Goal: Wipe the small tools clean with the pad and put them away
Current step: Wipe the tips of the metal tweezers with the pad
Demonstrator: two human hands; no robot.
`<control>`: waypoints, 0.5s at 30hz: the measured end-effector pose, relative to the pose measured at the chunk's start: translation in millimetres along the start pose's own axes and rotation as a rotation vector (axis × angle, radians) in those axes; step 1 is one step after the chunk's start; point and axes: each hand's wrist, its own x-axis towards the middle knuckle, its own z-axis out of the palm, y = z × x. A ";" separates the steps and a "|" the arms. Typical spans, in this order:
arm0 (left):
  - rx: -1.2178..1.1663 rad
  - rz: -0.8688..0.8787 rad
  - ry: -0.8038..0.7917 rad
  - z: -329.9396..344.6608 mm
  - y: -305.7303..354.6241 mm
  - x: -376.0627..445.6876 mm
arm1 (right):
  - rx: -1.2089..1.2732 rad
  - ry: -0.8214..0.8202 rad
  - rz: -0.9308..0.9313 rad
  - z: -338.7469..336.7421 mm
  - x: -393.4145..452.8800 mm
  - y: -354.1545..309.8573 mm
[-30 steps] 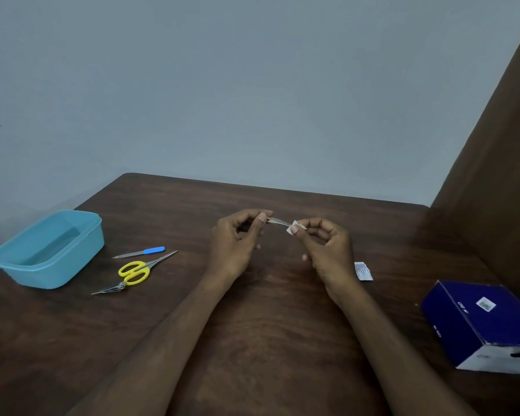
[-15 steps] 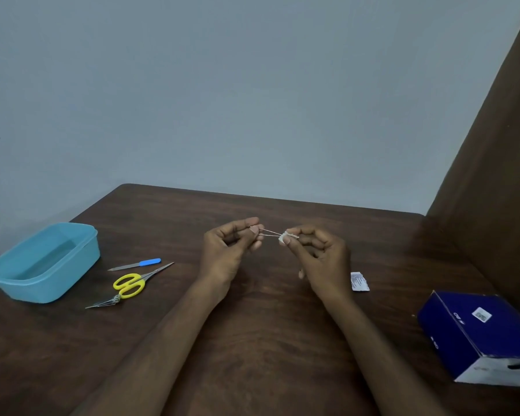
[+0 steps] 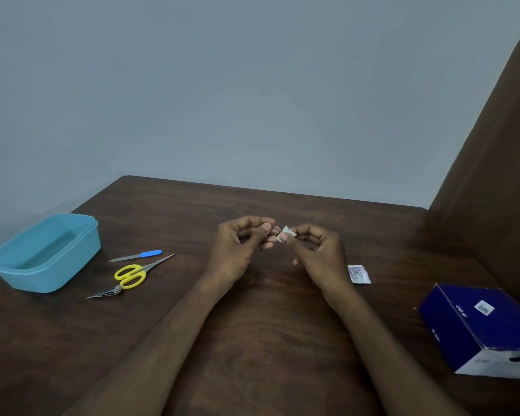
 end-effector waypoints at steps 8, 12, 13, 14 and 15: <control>0.222 0.062 0.163 -10.4 -6.8 6.5 | 0.070 -0.032 0.037 0.0 -0.1 -0.9; 0.205 0.073 0.158 -8.2 -6.1 4.7 | 0.069 -0.040 0.050 0.7 -1.4 -3.2; 0.205 0.080 0.140 -7.6 -5.7 4.4 | 0.065 -0.035 0.051 0.2 -1.4 -3.8; 0.200 0.085 0.118 -7.3 -5.1 4.0 | 0.066 -0.032 0.049 -0.6 -1.7 -4.5; 0.193 0.086 0.095 -7.4 -4.2 3.9 | 0.073 -0.031 0.043 -1.1 -1.6 -5.0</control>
